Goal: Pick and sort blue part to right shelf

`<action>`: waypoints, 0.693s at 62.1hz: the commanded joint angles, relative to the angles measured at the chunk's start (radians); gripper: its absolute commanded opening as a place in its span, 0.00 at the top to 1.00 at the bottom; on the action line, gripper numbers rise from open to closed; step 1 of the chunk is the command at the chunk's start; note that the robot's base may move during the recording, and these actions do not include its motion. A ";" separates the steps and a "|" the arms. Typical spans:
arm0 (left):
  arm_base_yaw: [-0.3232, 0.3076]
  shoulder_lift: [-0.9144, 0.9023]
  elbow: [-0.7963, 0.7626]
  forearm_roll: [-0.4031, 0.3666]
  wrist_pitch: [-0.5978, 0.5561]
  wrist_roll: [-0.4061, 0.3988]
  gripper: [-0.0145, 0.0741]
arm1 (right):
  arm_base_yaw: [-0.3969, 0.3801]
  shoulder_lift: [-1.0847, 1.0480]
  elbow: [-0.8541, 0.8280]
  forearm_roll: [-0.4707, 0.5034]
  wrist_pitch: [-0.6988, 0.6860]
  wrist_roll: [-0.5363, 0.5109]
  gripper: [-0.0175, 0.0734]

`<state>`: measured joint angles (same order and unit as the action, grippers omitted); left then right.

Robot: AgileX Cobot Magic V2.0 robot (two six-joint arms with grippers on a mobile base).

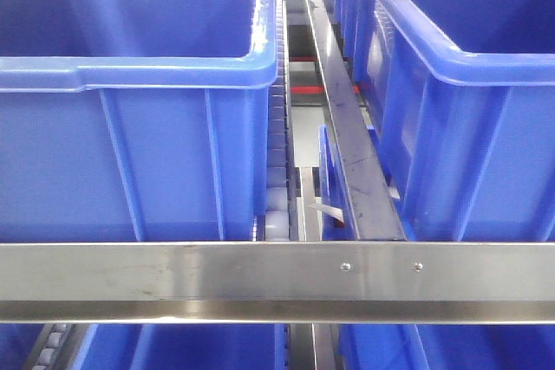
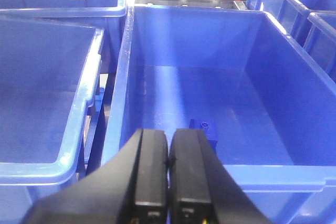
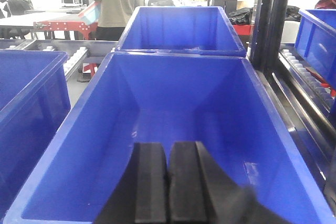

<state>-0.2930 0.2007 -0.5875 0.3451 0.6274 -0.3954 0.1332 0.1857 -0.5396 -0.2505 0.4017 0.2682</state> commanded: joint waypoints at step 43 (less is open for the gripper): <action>0.314 -0.226 0.499 -0.259 -0.616 0.314 0.70 | -0.007 0.011 -0.026 -0.013 -0.092 -0.005 0.77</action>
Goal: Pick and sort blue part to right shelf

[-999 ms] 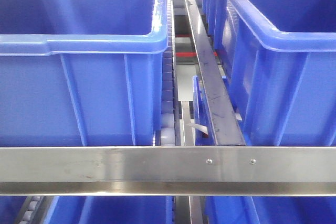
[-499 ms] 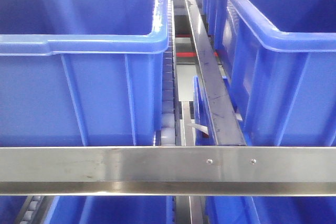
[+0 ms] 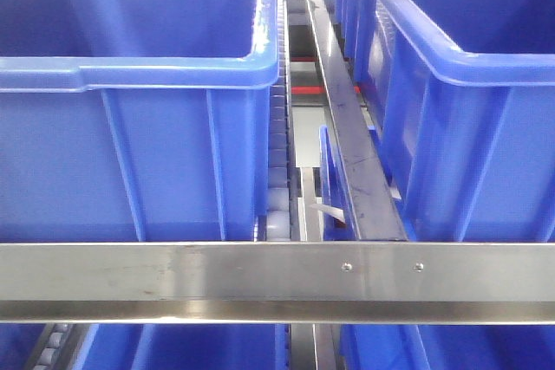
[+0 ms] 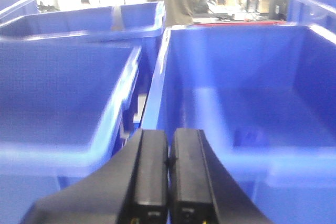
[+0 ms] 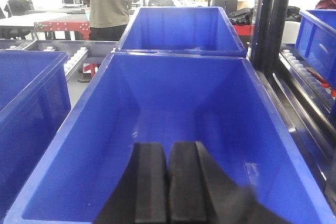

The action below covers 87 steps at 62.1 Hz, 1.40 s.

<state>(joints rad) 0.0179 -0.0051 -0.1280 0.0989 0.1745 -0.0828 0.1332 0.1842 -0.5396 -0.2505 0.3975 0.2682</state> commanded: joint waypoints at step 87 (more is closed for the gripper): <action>0.003 -0.023 0.158 -0.036 -0.231 0.001 0.70 | -0.102 -0.040 0.198 0.222 -0.263 -0.257 0.77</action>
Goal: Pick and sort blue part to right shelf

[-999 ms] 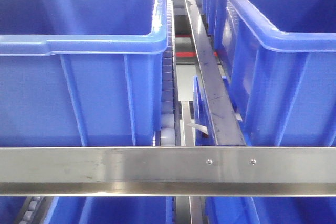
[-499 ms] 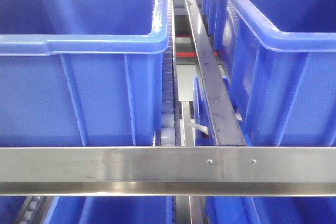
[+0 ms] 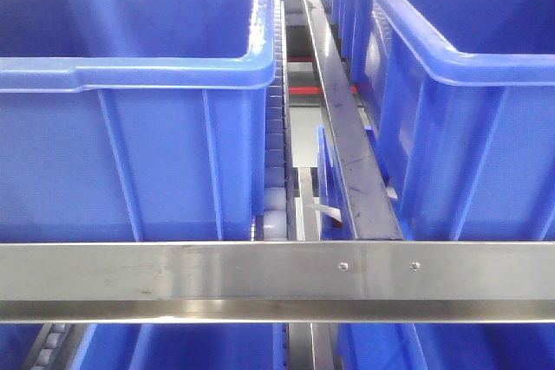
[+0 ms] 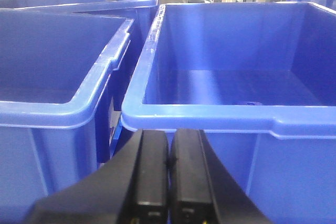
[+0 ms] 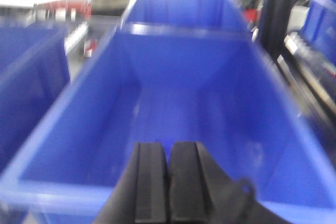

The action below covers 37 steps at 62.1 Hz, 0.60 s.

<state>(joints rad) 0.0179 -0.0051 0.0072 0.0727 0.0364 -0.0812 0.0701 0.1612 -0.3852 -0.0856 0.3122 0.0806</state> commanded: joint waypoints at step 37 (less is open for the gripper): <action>0.003 -0.021 0.023 -0.010 -0.093 0.000 0.70 | -0.076 -0.193 0.395 0.068 -0.372 -0.067 0.77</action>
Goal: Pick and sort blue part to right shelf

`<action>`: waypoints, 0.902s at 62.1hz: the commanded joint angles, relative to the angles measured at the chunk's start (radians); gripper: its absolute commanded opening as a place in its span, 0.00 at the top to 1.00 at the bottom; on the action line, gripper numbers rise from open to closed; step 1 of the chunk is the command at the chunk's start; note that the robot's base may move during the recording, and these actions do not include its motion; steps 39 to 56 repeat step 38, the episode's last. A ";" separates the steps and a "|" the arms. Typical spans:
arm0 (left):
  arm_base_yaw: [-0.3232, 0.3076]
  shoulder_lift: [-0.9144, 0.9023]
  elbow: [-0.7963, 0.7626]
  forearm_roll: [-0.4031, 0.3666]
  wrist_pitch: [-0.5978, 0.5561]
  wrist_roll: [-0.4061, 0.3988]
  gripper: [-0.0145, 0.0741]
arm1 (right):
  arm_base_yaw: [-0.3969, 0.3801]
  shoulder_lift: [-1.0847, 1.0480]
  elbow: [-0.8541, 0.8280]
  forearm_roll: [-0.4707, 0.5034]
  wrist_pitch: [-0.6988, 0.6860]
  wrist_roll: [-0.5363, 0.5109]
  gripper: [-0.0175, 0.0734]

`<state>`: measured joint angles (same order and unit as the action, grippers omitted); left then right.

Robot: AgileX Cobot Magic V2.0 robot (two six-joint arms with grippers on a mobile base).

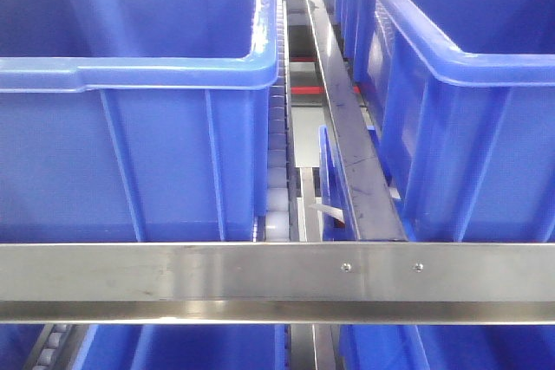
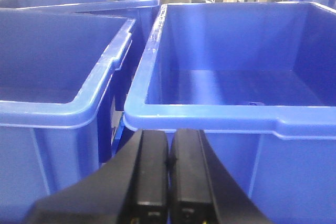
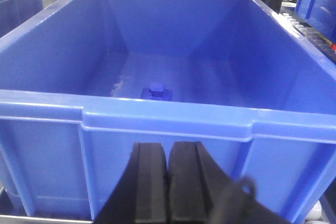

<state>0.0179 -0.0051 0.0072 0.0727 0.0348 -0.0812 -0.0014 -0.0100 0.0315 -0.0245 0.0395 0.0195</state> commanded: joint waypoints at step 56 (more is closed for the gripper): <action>0.003 -0.021 0.023 -0.010 -0.091 0.000 0.70 | -0.005 -0.022 -0.022 0.007 -0.100 -0.006 0.77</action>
